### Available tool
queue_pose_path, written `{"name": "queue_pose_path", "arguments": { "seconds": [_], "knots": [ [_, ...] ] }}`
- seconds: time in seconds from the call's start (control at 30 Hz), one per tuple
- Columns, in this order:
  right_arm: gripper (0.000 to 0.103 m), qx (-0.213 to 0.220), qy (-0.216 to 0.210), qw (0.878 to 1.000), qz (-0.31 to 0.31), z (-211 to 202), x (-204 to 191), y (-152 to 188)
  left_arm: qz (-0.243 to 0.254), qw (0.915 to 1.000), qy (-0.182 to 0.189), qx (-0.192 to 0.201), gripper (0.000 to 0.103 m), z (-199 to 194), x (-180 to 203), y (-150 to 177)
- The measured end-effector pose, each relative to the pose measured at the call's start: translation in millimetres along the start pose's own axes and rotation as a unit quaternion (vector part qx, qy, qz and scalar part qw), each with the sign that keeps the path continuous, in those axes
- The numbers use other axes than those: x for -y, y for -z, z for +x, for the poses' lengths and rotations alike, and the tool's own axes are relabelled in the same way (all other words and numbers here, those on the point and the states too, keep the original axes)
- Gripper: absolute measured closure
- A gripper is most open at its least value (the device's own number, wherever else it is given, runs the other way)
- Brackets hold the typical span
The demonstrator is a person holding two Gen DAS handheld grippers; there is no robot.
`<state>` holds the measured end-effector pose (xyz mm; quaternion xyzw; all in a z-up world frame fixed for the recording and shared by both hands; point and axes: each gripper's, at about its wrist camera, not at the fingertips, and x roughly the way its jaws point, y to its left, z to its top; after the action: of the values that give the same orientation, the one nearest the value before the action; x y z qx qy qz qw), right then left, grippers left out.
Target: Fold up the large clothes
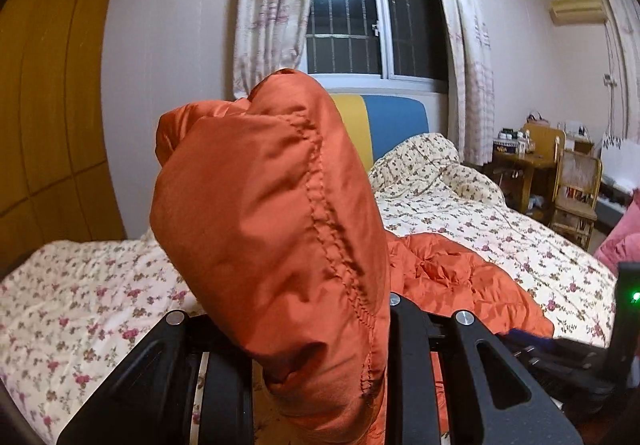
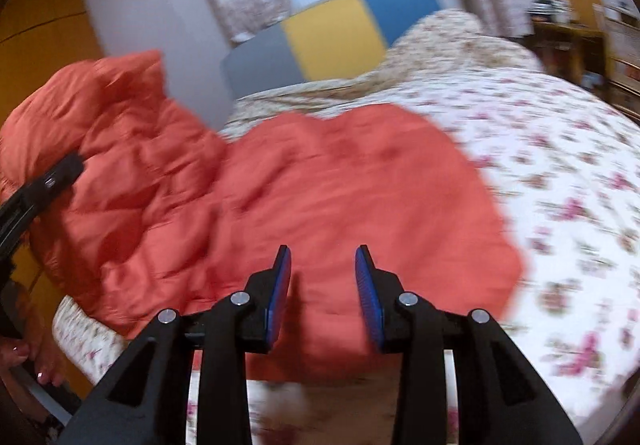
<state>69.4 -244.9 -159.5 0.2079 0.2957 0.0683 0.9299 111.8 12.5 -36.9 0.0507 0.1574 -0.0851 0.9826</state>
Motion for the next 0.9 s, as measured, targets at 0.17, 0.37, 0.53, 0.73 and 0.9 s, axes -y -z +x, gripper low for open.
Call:
{"name": "queue_pose_path", "arguments": {
  "seconds": [0.17,0.37,0.53,0.73,0.9],
  "knots": [
    [0.072,-0.017,0.016,1.000,0.019,-3,29,-1,0.024,0.9996,0.011,-0.002,0.080,6,21,-2],
    [0.070,-0.028,0.006,0.999,0.019,-4,30,5,0.056,0.9977,0.037,-0.006,0.080,16,53,-3],
    [0.070,-0.033,-0.026,0.997,0.058,-10,43,4,0.078,0.9948,0.065,-0.012,0.079,23,73,5],
    [0.068,-0.038,-0.052,0.994,0.085,-21,53,0,0.122,0.9889,0.083,-0.021,0.077,35,104,17],
    [0.060,-0.024,-0.052,0.993,0.106,-39,64,-7,0.158,0.9821,0.100,-0.025,0.071,40,127,36]
  ]
}}
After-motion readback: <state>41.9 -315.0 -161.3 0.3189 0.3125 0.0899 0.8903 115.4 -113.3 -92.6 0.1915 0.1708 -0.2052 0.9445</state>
